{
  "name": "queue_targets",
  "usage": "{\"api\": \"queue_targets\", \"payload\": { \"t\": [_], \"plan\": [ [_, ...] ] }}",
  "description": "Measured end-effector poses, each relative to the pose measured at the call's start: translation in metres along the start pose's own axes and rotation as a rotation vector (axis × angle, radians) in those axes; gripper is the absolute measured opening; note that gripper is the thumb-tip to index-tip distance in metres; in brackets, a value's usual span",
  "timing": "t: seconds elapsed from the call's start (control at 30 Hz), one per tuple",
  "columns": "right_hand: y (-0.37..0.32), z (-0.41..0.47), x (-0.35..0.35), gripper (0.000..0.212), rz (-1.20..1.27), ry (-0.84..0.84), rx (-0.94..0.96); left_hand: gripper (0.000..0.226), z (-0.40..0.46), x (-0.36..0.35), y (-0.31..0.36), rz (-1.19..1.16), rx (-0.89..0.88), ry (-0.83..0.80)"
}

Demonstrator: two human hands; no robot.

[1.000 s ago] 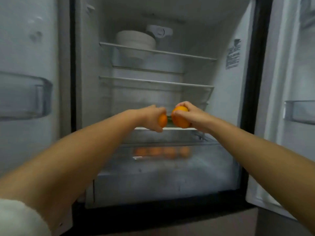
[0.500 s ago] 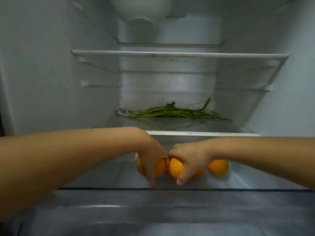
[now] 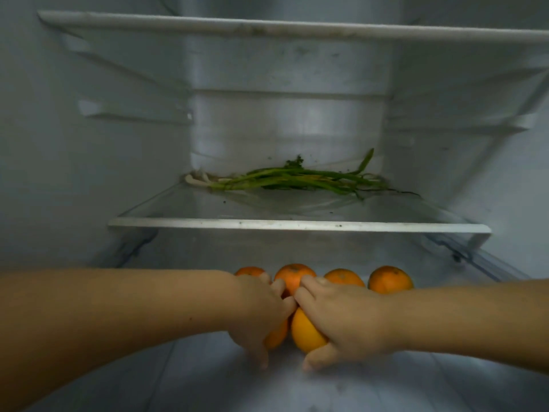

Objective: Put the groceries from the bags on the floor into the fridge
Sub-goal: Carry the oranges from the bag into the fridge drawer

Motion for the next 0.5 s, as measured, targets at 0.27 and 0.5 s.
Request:
{"api": "queue_targets", "payload": {
  "t": [0.27, 0.5],
  "plan": [
    [0.001, 0.001, 0.036, 0.067, 0.021, -0.215, -0.053, 0.086, -0.014, 0.018, 0.011, 0.008, 0.012, -0.124],
    [-0.005, -0.029, 0.132, 0.037, -0.082, 0.099, -0.082, 0.035, -0.083, 0.097, -0.007, -0.395, 0.225, 0.232]
  ]
}}
Point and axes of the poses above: each hand's wrist, its own z-axis towards the middle knuckle, its own x-axis out of the back of the hand, y = z × x, the point moved 4 cm from there along z, towards the middle knuckle, and after that the axes turned 3 degrees about -z, right-handed, at the moved point
